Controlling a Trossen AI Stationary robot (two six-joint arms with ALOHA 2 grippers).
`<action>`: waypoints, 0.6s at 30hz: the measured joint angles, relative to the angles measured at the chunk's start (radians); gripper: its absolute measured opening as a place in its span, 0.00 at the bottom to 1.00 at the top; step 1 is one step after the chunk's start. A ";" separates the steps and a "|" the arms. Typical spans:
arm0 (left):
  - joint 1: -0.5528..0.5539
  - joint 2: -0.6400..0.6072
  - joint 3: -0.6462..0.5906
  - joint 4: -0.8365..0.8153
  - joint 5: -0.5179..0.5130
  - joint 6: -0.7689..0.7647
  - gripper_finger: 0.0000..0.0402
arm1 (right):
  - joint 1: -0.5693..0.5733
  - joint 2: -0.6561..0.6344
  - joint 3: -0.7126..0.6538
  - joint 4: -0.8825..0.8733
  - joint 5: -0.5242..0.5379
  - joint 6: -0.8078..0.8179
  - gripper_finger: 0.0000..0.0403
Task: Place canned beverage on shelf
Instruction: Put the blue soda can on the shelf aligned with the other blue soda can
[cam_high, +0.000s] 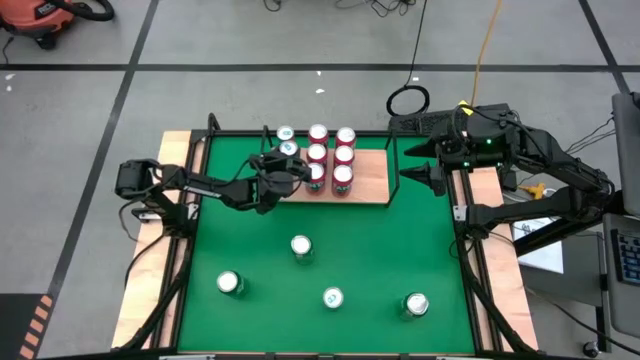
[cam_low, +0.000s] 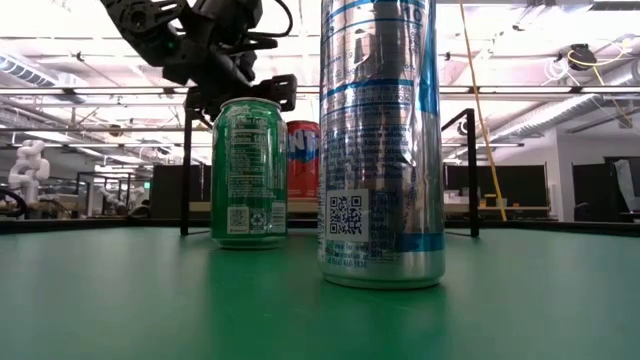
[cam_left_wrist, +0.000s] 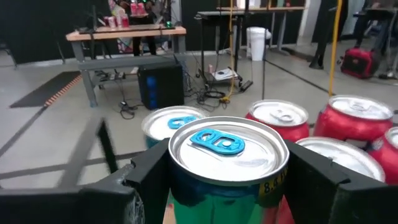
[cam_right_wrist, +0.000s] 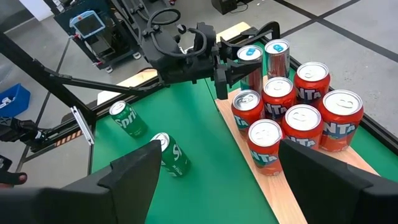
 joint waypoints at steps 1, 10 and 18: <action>0.000 0.002 0.009 0.003 0.011 0.009 0.61 | 0.000 0.000 0.000 0.000 0.000 0.000 0.78; 0.000 0.004 0.027 0.004 0.007 0.035 0.61 | 0.000 0.000 0.000 0.000 0.000 -0.004 0.78; 0.002 0.003 0.032 0.040 -0.004 0.049 0.61 | 0.000 0.000 0.000 0.000 0.003 -0.023 0.78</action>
